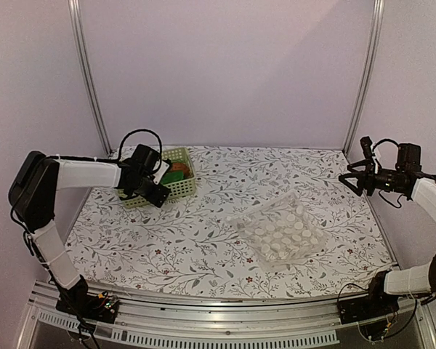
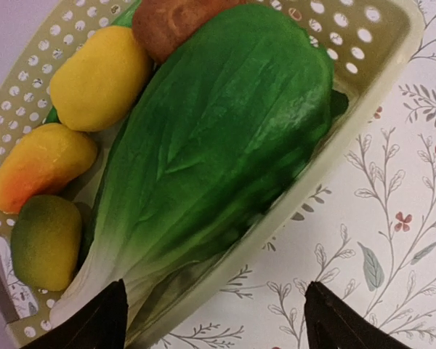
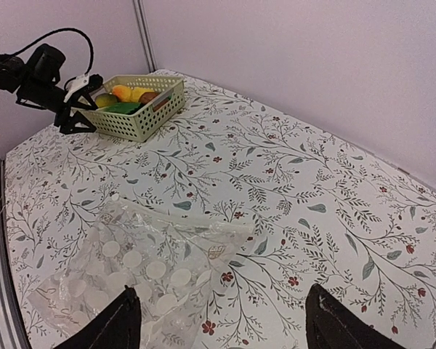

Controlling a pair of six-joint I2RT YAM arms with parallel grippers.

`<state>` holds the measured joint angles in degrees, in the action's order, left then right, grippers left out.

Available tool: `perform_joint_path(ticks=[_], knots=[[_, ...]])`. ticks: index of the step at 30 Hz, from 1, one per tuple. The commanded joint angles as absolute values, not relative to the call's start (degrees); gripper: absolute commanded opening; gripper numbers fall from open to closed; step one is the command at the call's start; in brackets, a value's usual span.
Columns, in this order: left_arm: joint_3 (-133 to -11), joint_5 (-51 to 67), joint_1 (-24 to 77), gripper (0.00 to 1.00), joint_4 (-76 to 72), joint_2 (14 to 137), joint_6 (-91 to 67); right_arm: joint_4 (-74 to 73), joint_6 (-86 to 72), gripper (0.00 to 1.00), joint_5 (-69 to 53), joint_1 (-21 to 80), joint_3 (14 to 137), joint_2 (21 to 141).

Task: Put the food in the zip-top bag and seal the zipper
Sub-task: Move the bin to the center of the board.

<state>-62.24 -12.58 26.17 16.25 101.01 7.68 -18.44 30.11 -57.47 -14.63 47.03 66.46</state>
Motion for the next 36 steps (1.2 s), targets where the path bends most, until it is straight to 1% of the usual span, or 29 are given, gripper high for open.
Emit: perform_joint_path(ticks=[1, 6, 9, 14, 20, 27, 31, 36], knots=[[-63.9, -9.7, 30.2, 0.8, 23.0, 102.3, 6.4, -20.4, 31.4, 0.76, -58.7, -14.5, 48.7, 67.0], [-65.9, -9.7, 35.4, 0.74, 27.8, 102.8, 3.3, -20.9, 32.0, 0.75, -58.8, -14.5, 48.9, 67.2], [-66.8, -9.2, 39.0, 0.72, 29.6, 102.9, 0.3, -21.6, 32.6, 0.75, -58.9, -14.5, 49.2, 67.5], [-68.2, -6.5, 46.8, 0.72, 28.7, 103.3, -7.1, -22.1, 33.1, 0.75, -59.0, -14.6, 49.3, 67.8], [-73.1, -3.8, 55.1, 0.74, 25.1, 107.4, -10.7, -22.6, 33.2, 0.74, -59.2, -14.5, 49.6, 68.6], [-80.3, -5.6, 57.0, 0.75, 27.0, 112.1, -11.3, -22.9, 33.3, 0.74, -58.9, -14.5, 49.7, 68.6], [-81.7, -8.6, 57.7, 0.76, 29.3, 109.6, -10.4, -22.9, 33.3, 0.74, -58.8, -14.6, 49.7, 68.4], [-86.9, -12.7, 59.5, 0.78, 32.4, 106.7, -8.6, -22.9, 33.5, 0.74, -58.9, -14.5, 49.7, 68.9]])
